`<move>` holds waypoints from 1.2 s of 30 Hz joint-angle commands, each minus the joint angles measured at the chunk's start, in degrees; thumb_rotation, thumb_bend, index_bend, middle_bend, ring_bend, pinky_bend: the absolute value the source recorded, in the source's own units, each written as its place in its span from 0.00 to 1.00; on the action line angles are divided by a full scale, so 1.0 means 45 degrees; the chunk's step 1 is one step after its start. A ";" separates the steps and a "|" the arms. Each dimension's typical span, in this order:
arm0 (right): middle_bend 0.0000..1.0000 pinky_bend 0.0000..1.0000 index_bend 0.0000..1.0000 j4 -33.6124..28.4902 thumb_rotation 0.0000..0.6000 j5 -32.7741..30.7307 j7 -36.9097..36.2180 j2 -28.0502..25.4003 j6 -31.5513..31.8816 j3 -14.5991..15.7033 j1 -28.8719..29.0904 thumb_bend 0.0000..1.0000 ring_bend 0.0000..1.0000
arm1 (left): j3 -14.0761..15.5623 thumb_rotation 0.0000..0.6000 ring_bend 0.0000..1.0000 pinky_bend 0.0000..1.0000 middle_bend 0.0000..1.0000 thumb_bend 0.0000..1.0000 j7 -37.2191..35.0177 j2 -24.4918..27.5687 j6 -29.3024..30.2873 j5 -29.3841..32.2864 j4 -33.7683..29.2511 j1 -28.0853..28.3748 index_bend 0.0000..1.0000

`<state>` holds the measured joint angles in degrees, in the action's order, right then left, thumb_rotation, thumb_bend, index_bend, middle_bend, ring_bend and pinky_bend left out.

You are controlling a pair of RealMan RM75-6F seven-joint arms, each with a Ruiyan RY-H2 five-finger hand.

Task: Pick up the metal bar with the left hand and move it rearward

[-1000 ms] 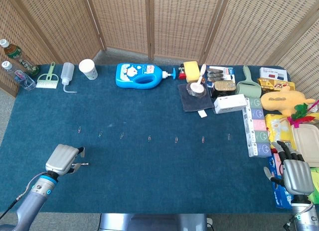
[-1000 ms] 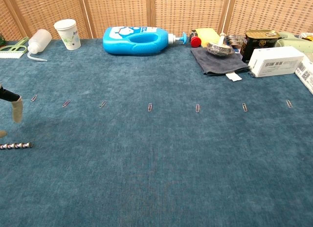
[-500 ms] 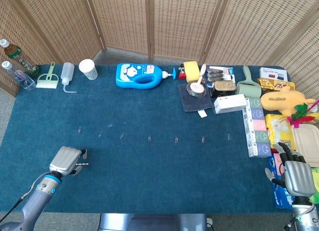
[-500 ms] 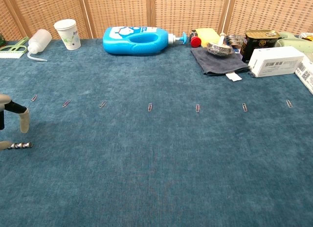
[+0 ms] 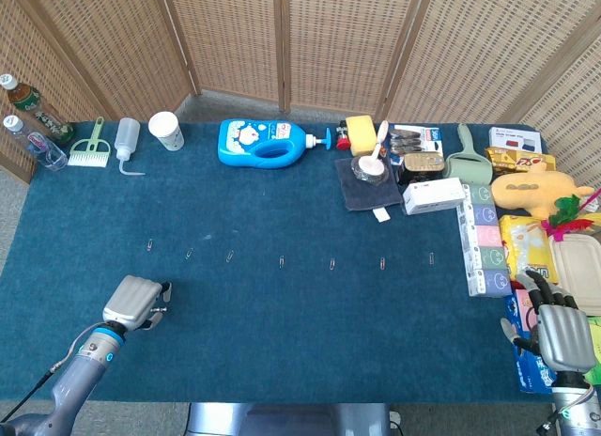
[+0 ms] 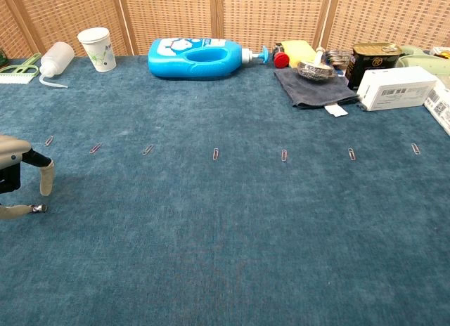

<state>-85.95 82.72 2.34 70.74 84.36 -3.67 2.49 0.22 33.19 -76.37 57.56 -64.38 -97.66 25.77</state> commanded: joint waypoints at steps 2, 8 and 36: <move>0.19 0.25 0.20 -0.0019 0.85 0.0012 -0.0016 -0.0042 0.0043 -0.0013 -0.0017 0.32 0.22 | 0.0070 1.00 1.00 1.00 1.00 0.57 -0.0037 0.0016 0.0060 0.0014 -0.0009 -0.0013 0.44; 0.19 0.25 0.20 -0.0072 0.85 0.0025 -0.0008 -0.0057 0.0078 -0.0042 -0.0020 0.32 0.22 | 0.0233 1.00 1.00 1.00 1.00 0.57 -0.0236 0.0222 0.0308 0.0117 0.0065 -0.0197 0.44; 0.19 0.28 0.20 -0.0262 0.84 -0.0310 0.0264 -0.0035 0.0046 -0.0073 -0.0167 0.32 0.22 | 0.0417 1.00 1.00 1.00 1.00 0.57 -0.0824 0.0056 -0.0022 0.0851 0.1022 -0.0184 0.47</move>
<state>-87.13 81.33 3.53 70.57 84.57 -4.00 1.74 2.09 29.49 -76.11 57.45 -60.57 -93.08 24.96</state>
